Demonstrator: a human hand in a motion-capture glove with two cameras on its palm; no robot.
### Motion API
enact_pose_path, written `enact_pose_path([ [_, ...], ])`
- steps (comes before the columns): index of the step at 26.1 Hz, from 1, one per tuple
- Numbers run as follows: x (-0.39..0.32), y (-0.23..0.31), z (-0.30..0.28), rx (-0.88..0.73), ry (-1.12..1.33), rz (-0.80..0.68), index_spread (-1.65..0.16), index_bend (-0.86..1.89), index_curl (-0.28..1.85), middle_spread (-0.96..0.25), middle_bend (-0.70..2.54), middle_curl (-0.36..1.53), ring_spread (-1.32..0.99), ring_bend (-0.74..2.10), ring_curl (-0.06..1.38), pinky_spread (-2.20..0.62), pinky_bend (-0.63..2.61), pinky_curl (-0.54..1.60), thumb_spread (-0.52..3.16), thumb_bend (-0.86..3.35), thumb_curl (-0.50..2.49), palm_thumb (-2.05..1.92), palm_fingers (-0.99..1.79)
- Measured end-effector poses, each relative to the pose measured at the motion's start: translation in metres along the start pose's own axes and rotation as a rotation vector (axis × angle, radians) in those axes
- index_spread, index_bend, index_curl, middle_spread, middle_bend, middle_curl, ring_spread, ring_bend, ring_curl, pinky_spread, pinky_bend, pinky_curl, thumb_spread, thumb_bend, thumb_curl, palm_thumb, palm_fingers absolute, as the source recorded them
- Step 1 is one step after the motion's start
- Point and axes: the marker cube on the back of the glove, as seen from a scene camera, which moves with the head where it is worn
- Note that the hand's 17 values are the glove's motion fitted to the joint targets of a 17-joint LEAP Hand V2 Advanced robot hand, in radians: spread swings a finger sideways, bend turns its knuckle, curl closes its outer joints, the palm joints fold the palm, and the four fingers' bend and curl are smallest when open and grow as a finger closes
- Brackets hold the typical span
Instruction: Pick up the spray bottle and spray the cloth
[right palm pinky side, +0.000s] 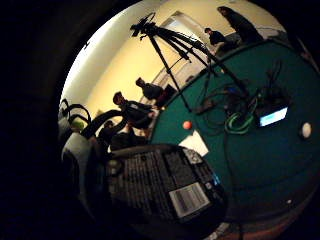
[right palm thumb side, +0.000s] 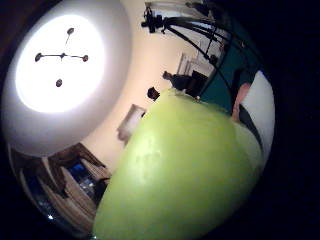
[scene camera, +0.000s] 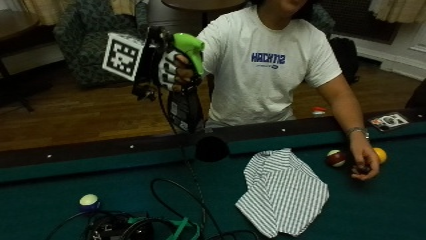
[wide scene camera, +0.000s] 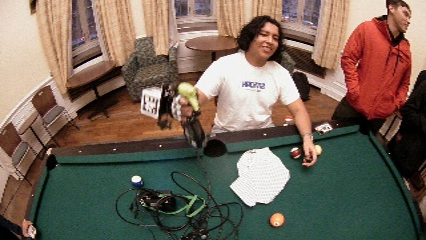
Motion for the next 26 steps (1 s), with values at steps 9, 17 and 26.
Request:
enact_pose_path([
  [9, -0.044, -0.010, 0.078, -0.381, 0.449, 0.145, -0.24, 0.46, 0.53, -0.17, 0.69, 0.55, -0.22, 0.70, 0.48, -0.33, 0.39, 0.38, 0.36, -0.03, 0.68, 0.91, 1.41],
  [17, -0.013, 0.004, 0.148, -0.673, 0.703, 0.252, -0.24, 0.46, 0.55, -0.17, 0.70, 0.56, -0.22, 0.72, 0.48, -0.32, 0.40, 0.39, 0.32, -0.02, 0.72, 0.91, 1.40],
  [26, 0.033, 0.033, 0.210, -0.901, 0.968, 0.346, -0.24, 0.45, 0.57, -0.17, 0.71, 0.56, -0.22, 0.73, 0.48, -0.32, 0.40, 0.39, 0.30, -0.03, 0.75, 0.91, 1.39],
])
